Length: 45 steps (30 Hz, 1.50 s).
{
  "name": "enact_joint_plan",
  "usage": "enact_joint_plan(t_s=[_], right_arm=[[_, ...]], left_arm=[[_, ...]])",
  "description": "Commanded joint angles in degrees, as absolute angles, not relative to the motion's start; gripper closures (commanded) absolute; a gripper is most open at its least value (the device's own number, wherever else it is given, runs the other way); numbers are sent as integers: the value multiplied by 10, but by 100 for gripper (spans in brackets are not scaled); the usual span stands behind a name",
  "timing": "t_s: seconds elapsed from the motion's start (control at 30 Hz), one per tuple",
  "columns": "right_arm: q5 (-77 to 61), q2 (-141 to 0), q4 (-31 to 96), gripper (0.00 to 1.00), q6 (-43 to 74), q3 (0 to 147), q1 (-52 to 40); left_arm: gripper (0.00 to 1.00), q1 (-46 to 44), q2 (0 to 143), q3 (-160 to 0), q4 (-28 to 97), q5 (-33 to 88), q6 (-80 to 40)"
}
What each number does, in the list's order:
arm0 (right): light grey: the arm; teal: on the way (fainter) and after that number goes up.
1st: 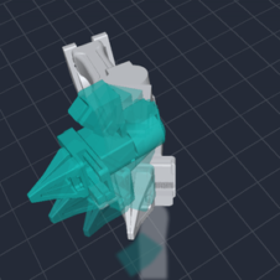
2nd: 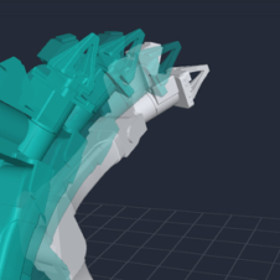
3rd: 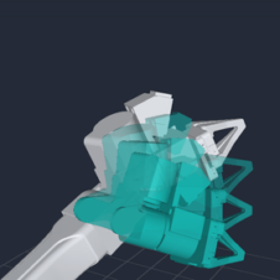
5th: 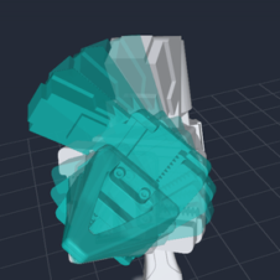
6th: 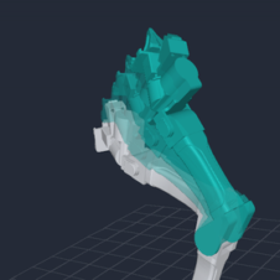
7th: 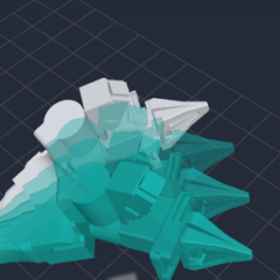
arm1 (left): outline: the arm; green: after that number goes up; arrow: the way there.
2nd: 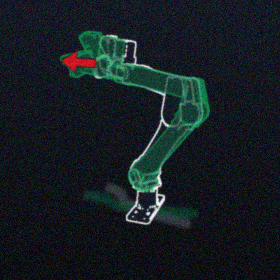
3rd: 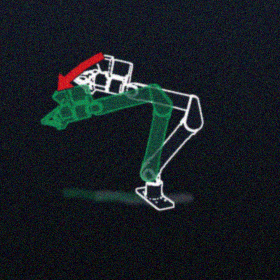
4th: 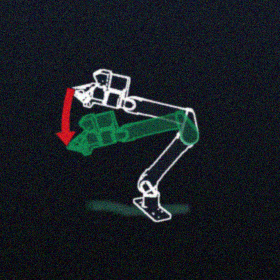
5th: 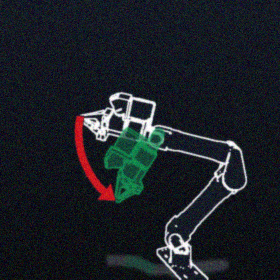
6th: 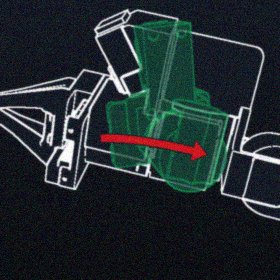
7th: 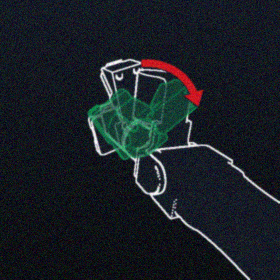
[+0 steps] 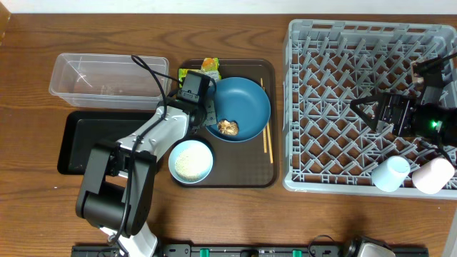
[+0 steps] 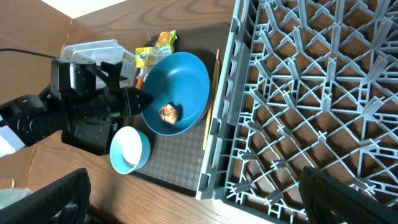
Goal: Sort waste into correct bins and load items into the dishwasher rack
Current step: 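Grasp the blue pan rim with the left gripper, then tip the blue pan over the black tray to dump the scrap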
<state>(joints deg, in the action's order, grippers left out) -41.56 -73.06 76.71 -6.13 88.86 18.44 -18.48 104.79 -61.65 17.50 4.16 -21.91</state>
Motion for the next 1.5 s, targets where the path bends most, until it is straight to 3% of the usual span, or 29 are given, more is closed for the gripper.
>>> enact_joint_plan(t_s=[0.0, 0.33, 0.47, 0.57, 1.1, 1.47], right_arm=[[-418, -731, 767, 1, -70, 888, 175], [-404, -731, 768, 1, -69, 888, 175], [-404, -731, 767, 1, -69, 888, 175], [-404, -731, 767, 1, -69, 888, 175], [-404, -731, 767, 1, -69, 888, 175], [-405, -731, 754, 1, -69, 888, 175]], left_arm=[[87, -183, 1053, -621, 174, 45, -189], [85, -183, 1090, -621, 176, 54, -182], [94, -183, 1084, -623, 177, 56, -182], [94, -183, 1069, -623, 177, 87, -182], [94, -133, 799, -630, 291, 91, -162], [94, -90, 622, -695, 594, -276, -151]])
